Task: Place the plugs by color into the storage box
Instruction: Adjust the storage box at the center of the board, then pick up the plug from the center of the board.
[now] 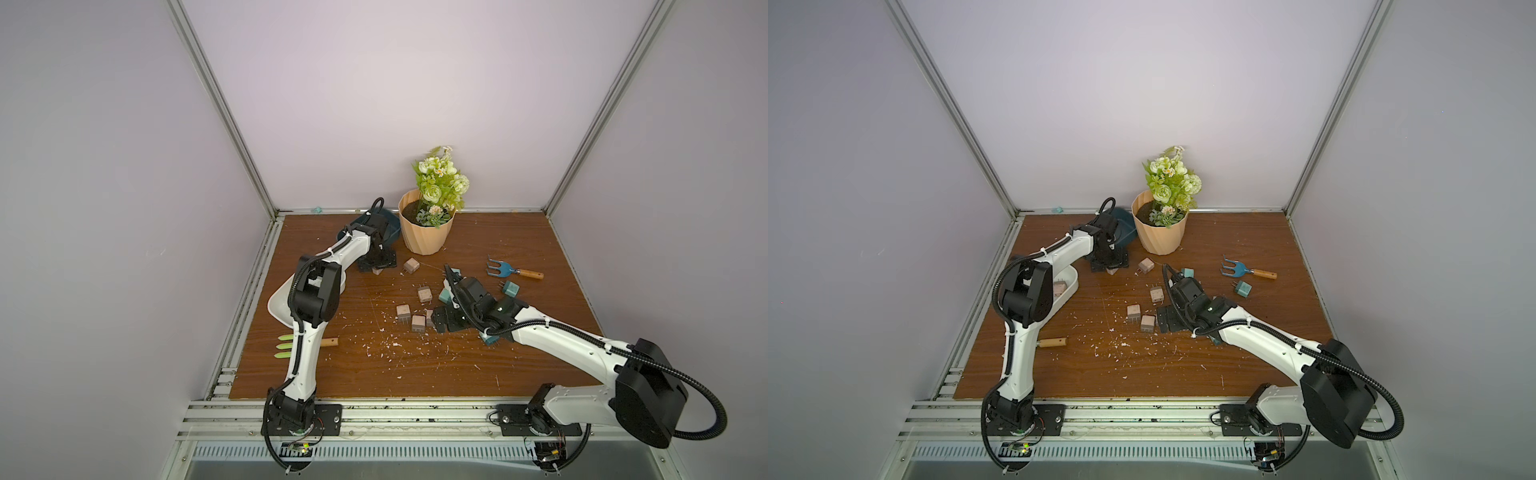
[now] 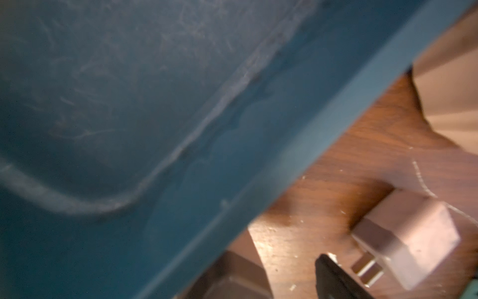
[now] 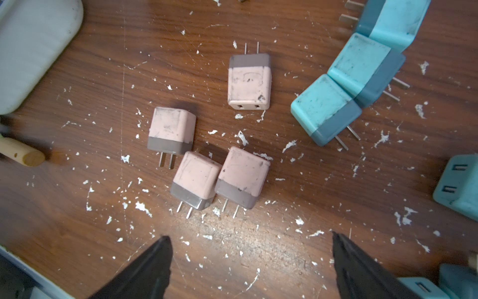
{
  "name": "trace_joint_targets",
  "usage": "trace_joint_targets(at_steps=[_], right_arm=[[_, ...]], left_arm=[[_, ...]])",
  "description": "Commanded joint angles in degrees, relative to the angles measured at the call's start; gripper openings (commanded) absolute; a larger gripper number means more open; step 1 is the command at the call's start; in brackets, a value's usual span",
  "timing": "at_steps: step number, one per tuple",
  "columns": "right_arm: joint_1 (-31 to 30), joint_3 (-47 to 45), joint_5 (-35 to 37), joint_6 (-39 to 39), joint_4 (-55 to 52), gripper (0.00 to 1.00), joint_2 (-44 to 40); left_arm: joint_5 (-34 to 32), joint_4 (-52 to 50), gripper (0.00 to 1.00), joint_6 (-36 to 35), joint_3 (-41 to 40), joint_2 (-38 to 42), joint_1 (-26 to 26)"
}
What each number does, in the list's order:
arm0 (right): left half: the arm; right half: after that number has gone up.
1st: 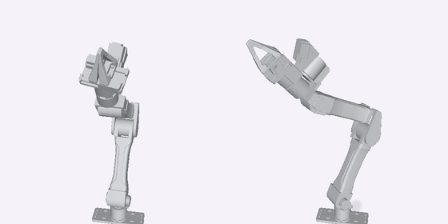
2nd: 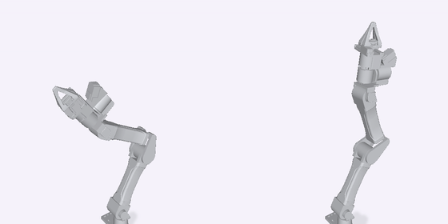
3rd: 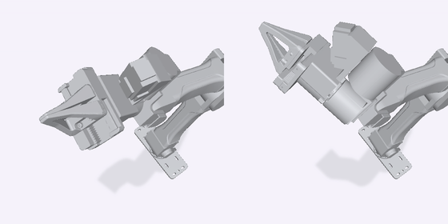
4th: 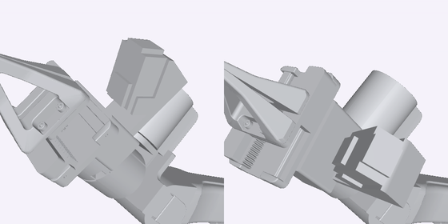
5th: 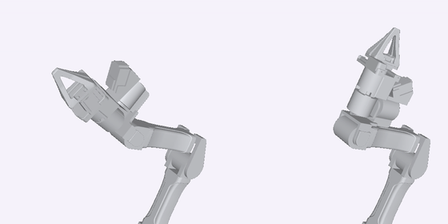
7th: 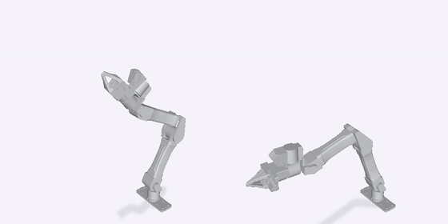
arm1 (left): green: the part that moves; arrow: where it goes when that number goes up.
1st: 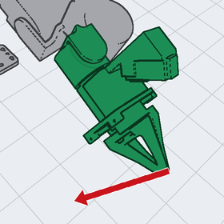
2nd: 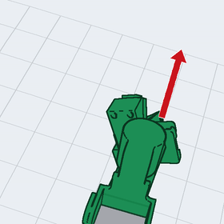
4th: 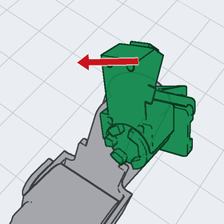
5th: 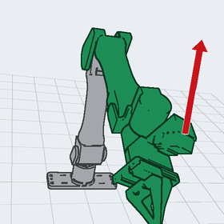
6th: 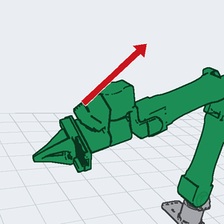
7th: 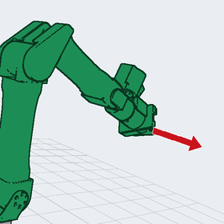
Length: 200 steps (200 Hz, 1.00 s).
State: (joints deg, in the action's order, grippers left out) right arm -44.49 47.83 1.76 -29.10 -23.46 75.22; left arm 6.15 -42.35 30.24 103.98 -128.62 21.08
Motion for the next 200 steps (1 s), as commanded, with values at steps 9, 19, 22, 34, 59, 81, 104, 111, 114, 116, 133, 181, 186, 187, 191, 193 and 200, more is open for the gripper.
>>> trace_joint_targets(at_steps=[9, 19, 22, 34, 59, 81, 104, 111, 114, 116, 133, 181, 186, 187, 191, 193, 200], right_arm=[[0.11, -0.14, 1.14, -0.96, 0.5, 0.99, -0.01], [0.11, 0.06, 1.03, -0.96, 0.61, 0.99, 0.33], [0.11, 0.05, 0.96, -0.96, 0.68, 0.99, 0.48], [0.17, 0.24, 0.79, -0.96, 0.78, 0.99, 0.76], [0.17, 0.57, 0.71, -1.04, 0.87, 0.99, 1.21], [0.17, 0.71, 0.7, -1.13, 0.88, 0.99, 1.33], [0.14, 0.9, 0.7, -1.31, 0.96, 0.99, 1.42], [0.11, 1.02, 0.71, -1.31, 0.96, 0.98, 1.55], [0.16, 1.03, 0.7, -1.31, 1.01, 0.99, 1.52], [0.12, 1.03, 0.7, -1.31, 1.04, 0.98, 1.53], [0.17, 1.02, 0.71, -1.39, 1.14, 0.99, 1.65], [0.11, 0.71, 0.79, -1.48, 1.4, 0.98, 1.35], [0.18, 0.72, 0.77, -1.48, 1.47, 0.98, 1.38], [0.14, 0.7, 0.74, -1.48, 1.48, 0.98, 1.35], [0.18, 0.77, 0.74, -1.44, 1.49, 0.98, 1.44], [0.15, 0.72, 0.71, -1.41, 1.53, 0.98, 1.42], [0.11, 0.83, 0.69, -1.4, 1.58, 0.98, 1.5]], left_arm=[[-3.32, -1.67, 0.81, -0.51, 0.9, -0.89, 0.1], [-3.91, -1.99, 0.76, -0.88, 0.93, -1.03, 0.1], [-4.09, -2.02, 0.74, -1.03, 0.8, -1.02, 0.1], [-4.51, -2.17, 0.65, -1.52, 0.67, -1.04, 0.1], [-4.49, -2.07, 0.51, -2.24, 0.44, -0.9, 0.08], [-3.83, -2.12, 0.45, -2.81, 0.48, -0.76, 0.1], [-3.53, -2.12, 0.4, -3.2, 0.02, 0.0, 0.14], [-3.63, -2.07, 0.37, -3.32, -0.12, 0.43, 0.19], [-3.61, -2.12, 0.36, -3.34, -0.22, 0.58, 0.19], [-3.56, -2.12, 0.35, -3.43, -0.28, 0.67, 0.19], [-3.68, -2.17, 0.35, -3.87, -0.92, 1.8, 0.19], [-3.58, -2.07, 0.28, -4.33, -4.34, 5.83, 0.19], [-3.6, -2.1, 0.28, -4.42, -4.61, 6.12, 0.19], [-3.6, -2.11, 0.28, -4.45, -4.64, 6.16, 0.19], [-3.59, -2.12, 0.27, -4.57, -4.89, 6.35, 0.19], [-3.56, -2.17, 0.27, -4.57, -4.97, 6.47, 0.19], [-3.65, -2.13, 0.26, -4.6, -5.25, 6.75, 0.27]])
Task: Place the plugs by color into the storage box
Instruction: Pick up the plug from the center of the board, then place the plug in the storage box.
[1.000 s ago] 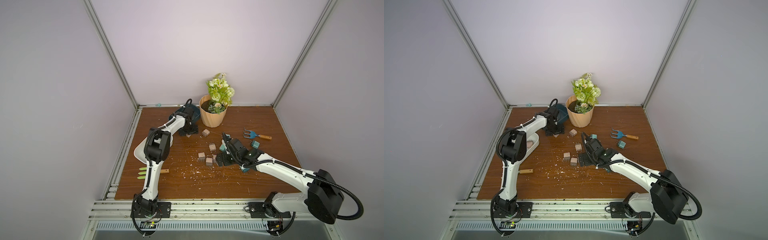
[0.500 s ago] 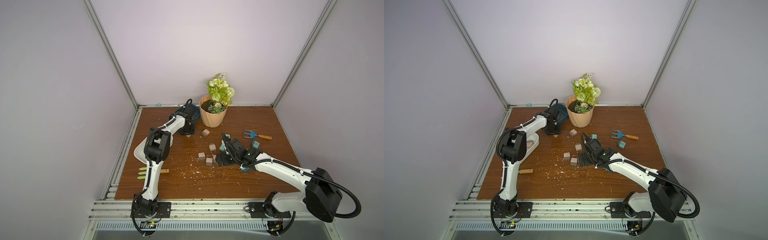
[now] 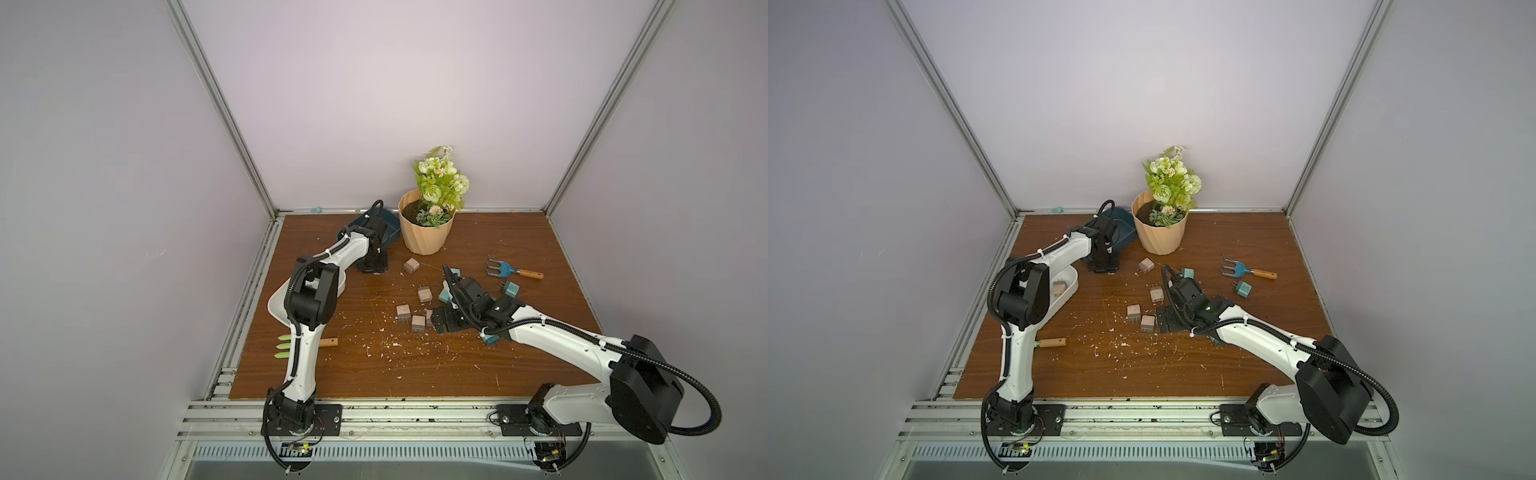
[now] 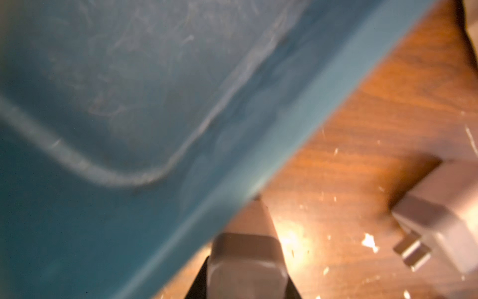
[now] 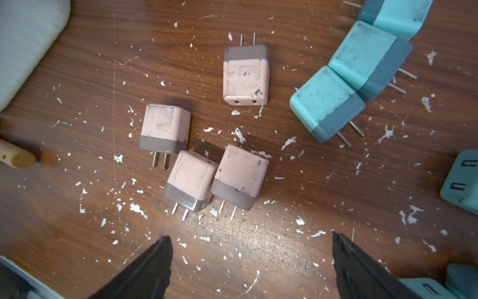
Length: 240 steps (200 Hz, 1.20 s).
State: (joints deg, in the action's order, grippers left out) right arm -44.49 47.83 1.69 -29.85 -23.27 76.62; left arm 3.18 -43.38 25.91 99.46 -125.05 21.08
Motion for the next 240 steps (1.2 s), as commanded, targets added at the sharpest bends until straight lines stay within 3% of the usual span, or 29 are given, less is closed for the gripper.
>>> trace_joint_targets(at_steps=[1, 96, 161, 240], right_arm=[[0.11, 0.8, 0.72, -0.65, 1.38, 0.99, 0.15], [0.13, 0.47, 0.75, -0.13, 1.38, 0.99, -0.41], [0.16, 0.59, 0.5, 0.8, 1.73, 0.99, -0.08], [0.14, 0.68, -0.35, 1.89, 2.39, 0.99, 0.71]], left_arm=[[-0.61, -1.1, 0.26, -0.26, -0.74, 3.26, 0.27], [-0.28, -1.82, 0.17, -0.04, -4.03, 8.95, 1.4], [-4.82, -5.36, 0.11, -1.57, -10.43, 17.99, 1.01], [-3.97, -6.5, 0.11, -2.13, -19.09, 27.7, -12.01]])
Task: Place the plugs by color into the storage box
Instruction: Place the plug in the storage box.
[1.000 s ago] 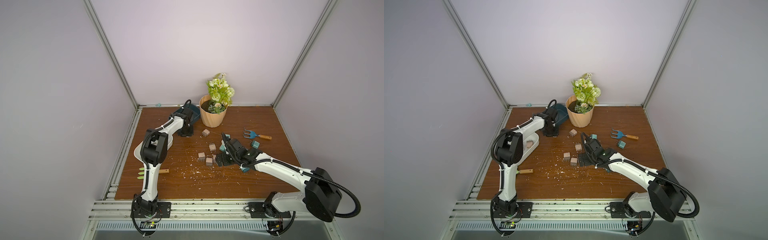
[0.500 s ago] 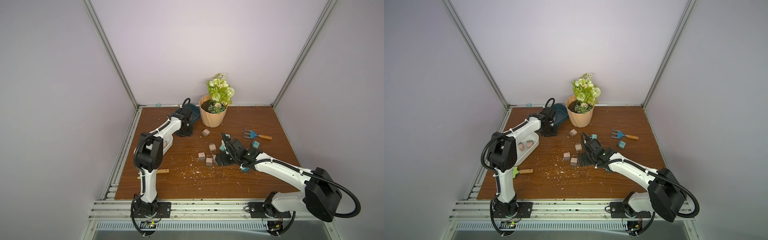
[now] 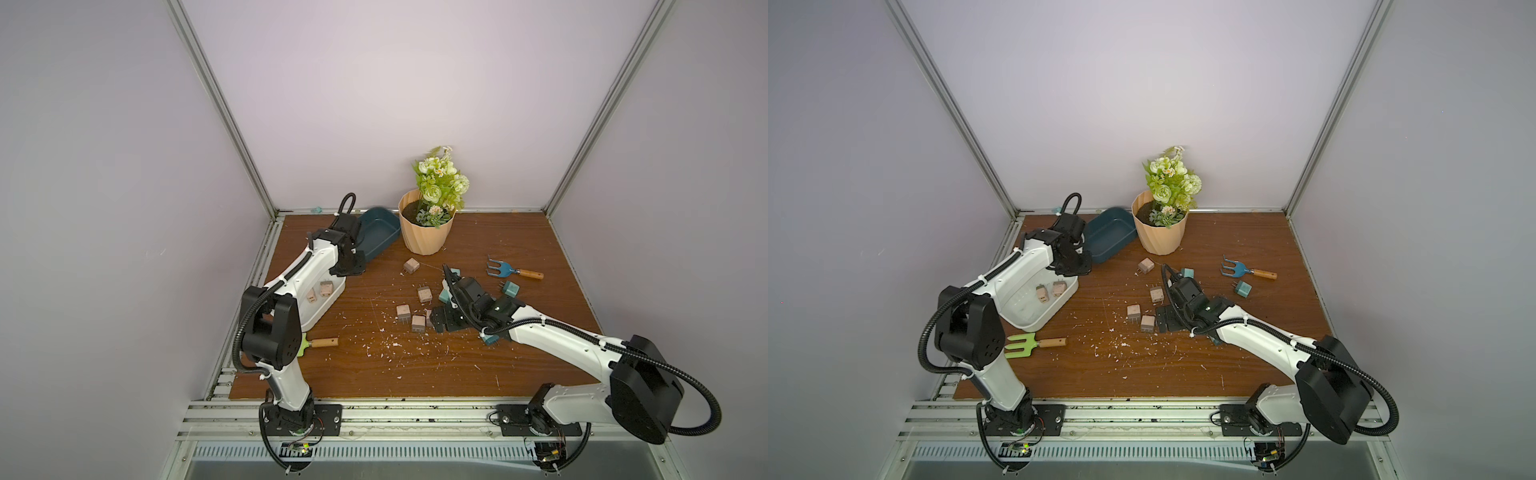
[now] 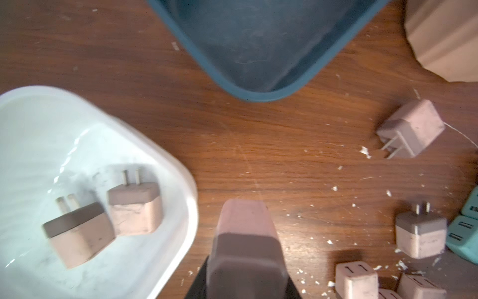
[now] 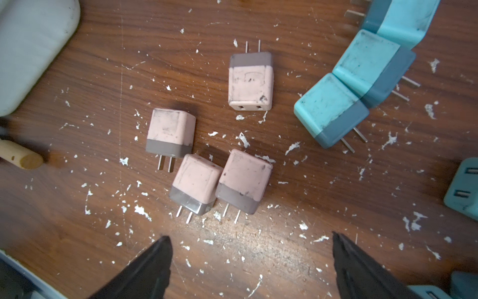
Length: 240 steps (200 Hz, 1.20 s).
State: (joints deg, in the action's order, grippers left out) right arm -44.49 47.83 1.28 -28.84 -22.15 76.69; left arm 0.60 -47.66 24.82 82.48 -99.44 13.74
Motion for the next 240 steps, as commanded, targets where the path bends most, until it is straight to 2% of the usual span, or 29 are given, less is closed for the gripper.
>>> trace_joint_targets(at_steps=[1, 53, 97, 121, 209, 240], right_arm=[[0.12, 0.64, 0.05, 0.89, 1.3, 0.99, 0.65], [0.15, 0.47, -0.53, 1.16, 1.85, 0.99, 1.13], [0.15, -0.02, -0.69, 0.91, 2.2, 0.99, 1.13], [0.12, -0.2, -0.78, 0.72, 2.38, 0.99, 1.01], [0.11, -0.25, -0.59, 0.28, 1.79, 0.99, 1.02], [0.11, -0.38, -0.14, 0.02, 1.28, 0.99, 0.33]], left_arm=[[-1.39, -2.2, 0.11, -1.11, -2.26, 2.16, -4.85], [-2.33, -2.03, 0.1, -2.99, -6.99, 3.01, -15.39], [-6.58, -1.06, 0.09, -1.42, -10.06, 1.88, -20.78], [-6.0, 1.17, 0.09, 0.07, -12.69, 1.06, -23.84], [-8.95, 7.69, 0.09, 4.74, -14.88, -8.27, -24.96], [-7.89, 7.78, 0.24, 5.96, -15.46, -9.73, -24.99]])
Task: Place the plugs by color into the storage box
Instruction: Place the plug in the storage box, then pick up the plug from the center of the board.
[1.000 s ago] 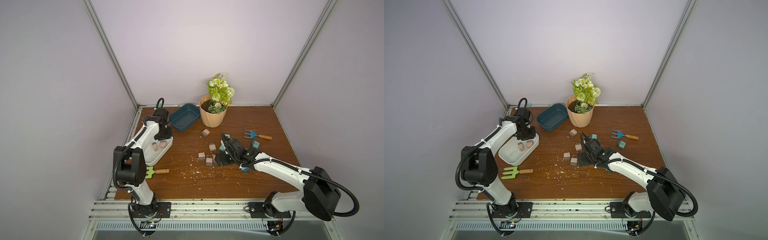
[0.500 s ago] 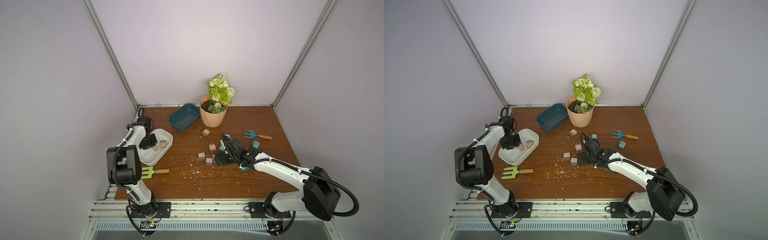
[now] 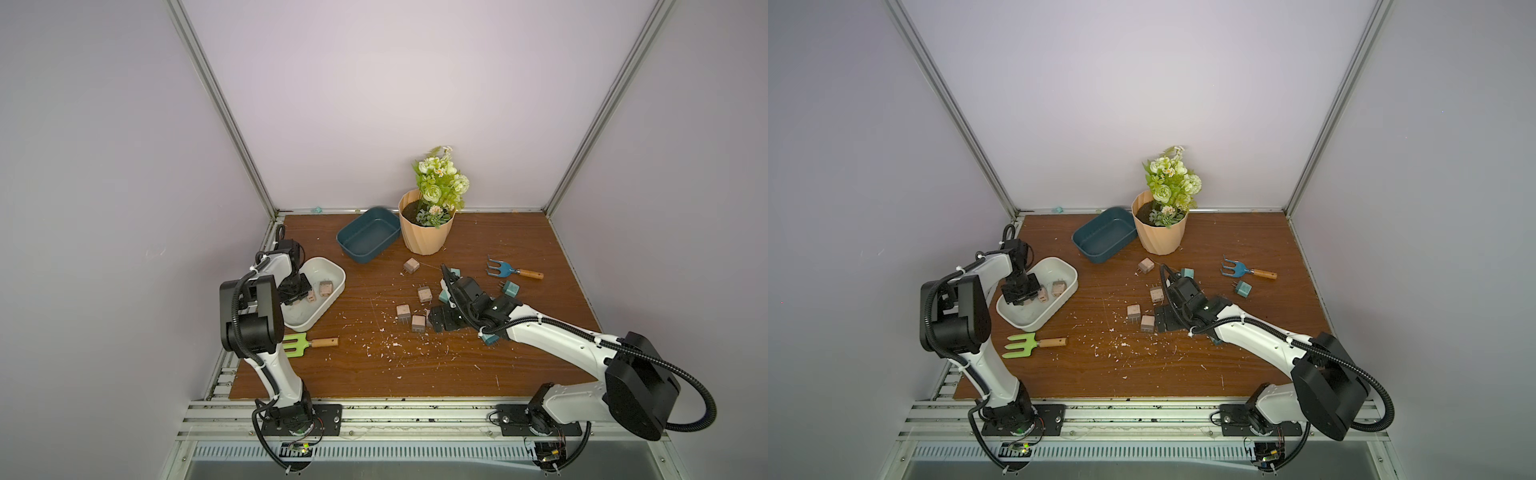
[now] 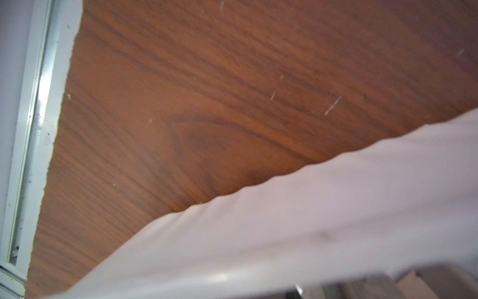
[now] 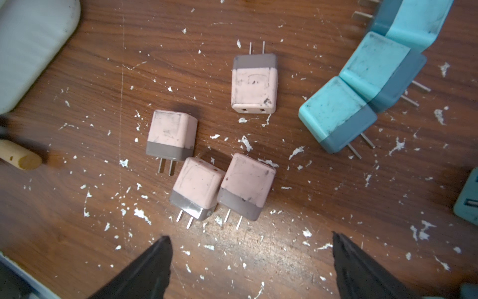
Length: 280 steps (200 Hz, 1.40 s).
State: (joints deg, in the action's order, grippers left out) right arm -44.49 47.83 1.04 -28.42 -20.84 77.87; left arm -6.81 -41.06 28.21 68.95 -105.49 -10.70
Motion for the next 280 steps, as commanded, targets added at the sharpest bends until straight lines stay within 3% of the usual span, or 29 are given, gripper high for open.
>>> trace_joint_targets(at_steps=[1, 82, 109, 152, 186, 208, 243, 280], right_arm=[[0.11, -0.37, 0.06, -0.4, -0.01, 0.99, -0.86], [0.12, 1.8, -0.12, -0.41, 1.07, 0.99, 1.32], [0.13, 2.58, 0.09, -0.05, 1.06, 0.99, 1.78], [0.11, 3.09, 1.37, 1.0, -0.27, 0.99, 1.48], [0.23, 2.44, 2.04, 0.79, -1.55, 0.99, -0.62], [0.26, 1.15, 2.29, 0.41, -2.23, 0.99, -2.41], [0.37, -1.67, 2.96, -0.35, -3.13, 0.99, -5.89], [0.63, -4.69, 3.27, -1.56, -3.5, 0.99, -9.31]], left_arm=[[-0.44, 1.17, 0.25, 2.61, -1.95, -3.67, -0.55], [-0.15, -5.76, 0.78, 3.7, 0.59, 7.94, -0.34], [1.54, -8.85, 0.86, 4.6, 3.96, 13.36, 2.46], [8.84, -9.0, 0.89, 12.61, 4.59, 17.53, 17.87], [12.79, -8.55, 0.91, 19.59, 6.81, 11.13, 33.01], [13.56, -7.37, 0.92, 19.58, 10.92, 5.04, 40.99], [15.42, -7.36, 0.92, 18.5, 15.42, -3.39, 47.98], [14.55, -7.13, 0.92, 17.94, 19.78, -9.62, 50.29]])
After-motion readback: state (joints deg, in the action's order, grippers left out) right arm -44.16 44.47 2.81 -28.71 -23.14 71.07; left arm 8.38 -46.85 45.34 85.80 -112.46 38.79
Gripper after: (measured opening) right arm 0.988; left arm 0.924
